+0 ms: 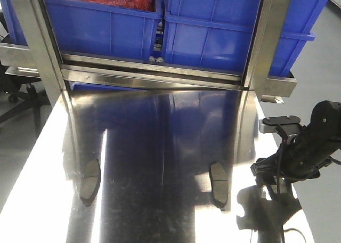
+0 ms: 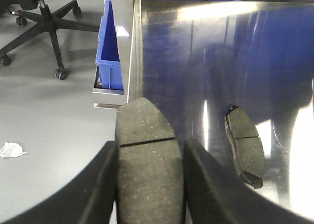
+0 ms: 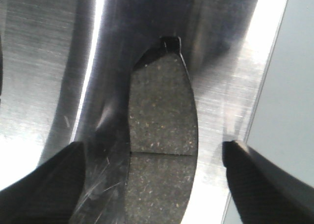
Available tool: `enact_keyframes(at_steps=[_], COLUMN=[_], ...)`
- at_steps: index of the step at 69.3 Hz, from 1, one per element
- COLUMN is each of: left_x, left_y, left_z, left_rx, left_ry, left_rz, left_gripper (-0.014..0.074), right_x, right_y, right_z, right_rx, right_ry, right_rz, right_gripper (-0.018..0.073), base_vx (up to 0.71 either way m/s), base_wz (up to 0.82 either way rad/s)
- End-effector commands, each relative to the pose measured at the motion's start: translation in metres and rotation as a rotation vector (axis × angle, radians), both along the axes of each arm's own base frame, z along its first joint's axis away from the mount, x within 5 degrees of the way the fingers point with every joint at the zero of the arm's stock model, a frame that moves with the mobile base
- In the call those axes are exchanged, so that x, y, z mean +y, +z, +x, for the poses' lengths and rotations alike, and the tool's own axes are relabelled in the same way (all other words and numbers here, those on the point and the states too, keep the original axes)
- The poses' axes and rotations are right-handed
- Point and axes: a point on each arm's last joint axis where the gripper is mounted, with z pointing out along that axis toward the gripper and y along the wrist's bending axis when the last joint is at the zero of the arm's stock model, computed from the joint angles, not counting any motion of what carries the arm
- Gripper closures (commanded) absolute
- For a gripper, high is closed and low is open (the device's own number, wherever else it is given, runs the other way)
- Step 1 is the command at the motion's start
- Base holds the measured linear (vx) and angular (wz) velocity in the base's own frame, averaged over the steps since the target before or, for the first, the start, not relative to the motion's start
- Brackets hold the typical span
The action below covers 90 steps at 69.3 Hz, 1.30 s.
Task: Move and align brake pads A on conveyor
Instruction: 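Close the right gripper on the brake pad's narrow end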
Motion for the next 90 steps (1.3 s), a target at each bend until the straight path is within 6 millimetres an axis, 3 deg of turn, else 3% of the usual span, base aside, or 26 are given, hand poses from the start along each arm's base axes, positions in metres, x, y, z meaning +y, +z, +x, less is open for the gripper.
enact_keyframes(at_steps=[1,18,46,77,90], left_x=[-0.001,-0.001,-0.001,-0.001,-0.001], left_y=[0.017,0.017,0.017,0.017,0.017], left_z=[0.004,0.004,0.004,0.004,0.004], left_rx=[-0.116,-0.116,-0.116,-0.116,-0.116], left_ry=[-0.007,-0.007,-0.007,-0.007,-0.007], left_rz=[-0.001,-0.001,-0.001,-0.001,-0.001], left_gripper=[0.0468,0.0468,0.0468,0.0468,0.0468], right_x=[0.000,0.000,0.000,0.000,0.000], right_y=[0.018,0.018,0.017,0.018,0.031], right_z=[0.006,0.005,0.004,0.004,0.002], right_rx=[-0.083,-0.073,-0.062,-0.065,-0.117], right_ry=[0.003,0.008,0.019,0.016,0.015], right_rz=[0.001,0.000,-0.002,0.002,0.005], right_gripper=[0.0052,0.0165,0.0445,0.0477,0.0477], base_vx=[0.00,0.00,0.00,0.00,0.00], base_wz=[0.00,0.00,0.00,0.00,0.00])
